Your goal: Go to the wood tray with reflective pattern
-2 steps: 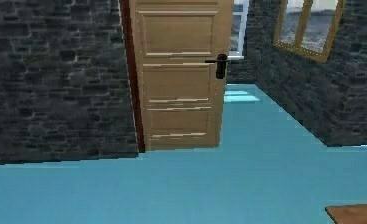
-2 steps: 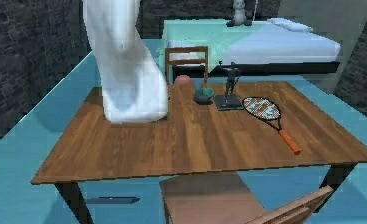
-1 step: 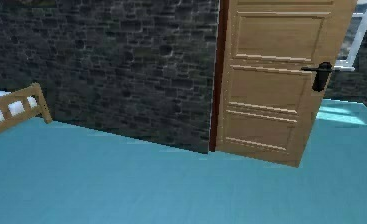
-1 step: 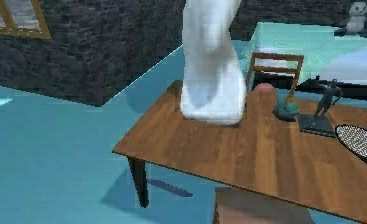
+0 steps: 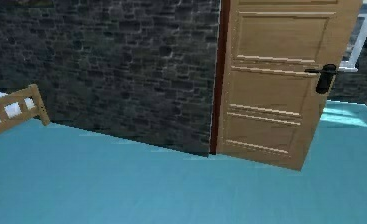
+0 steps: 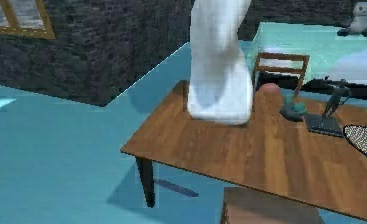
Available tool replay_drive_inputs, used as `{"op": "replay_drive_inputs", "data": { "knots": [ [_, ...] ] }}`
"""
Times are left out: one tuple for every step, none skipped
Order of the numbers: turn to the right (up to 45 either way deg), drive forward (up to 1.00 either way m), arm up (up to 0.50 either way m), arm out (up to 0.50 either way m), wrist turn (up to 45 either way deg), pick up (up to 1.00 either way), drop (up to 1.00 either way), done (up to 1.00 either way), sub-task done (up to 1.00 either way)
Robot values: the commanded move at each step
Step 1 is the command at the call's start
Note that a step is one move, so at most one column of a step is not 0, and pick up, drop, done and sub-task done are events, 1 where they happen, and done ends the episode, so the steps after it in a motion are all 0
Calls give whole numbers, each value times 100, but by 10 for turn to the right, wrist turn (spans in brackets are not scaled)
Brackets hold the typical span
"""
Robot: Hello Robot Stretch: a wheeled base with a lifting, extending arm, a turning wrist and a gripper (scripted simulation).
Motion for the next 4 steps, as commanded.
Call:
{"op": "replay_drive_inputs", "data": {
  "knots": [
    [450,0,0,0,0,0,0,0,0],
    [0,80,0,0,0,0,0,0,0],
    [-90,0,0,0,0,0,0,0,0],
    [0,35,0,0,0,0,0,0,0]
  ]
}}
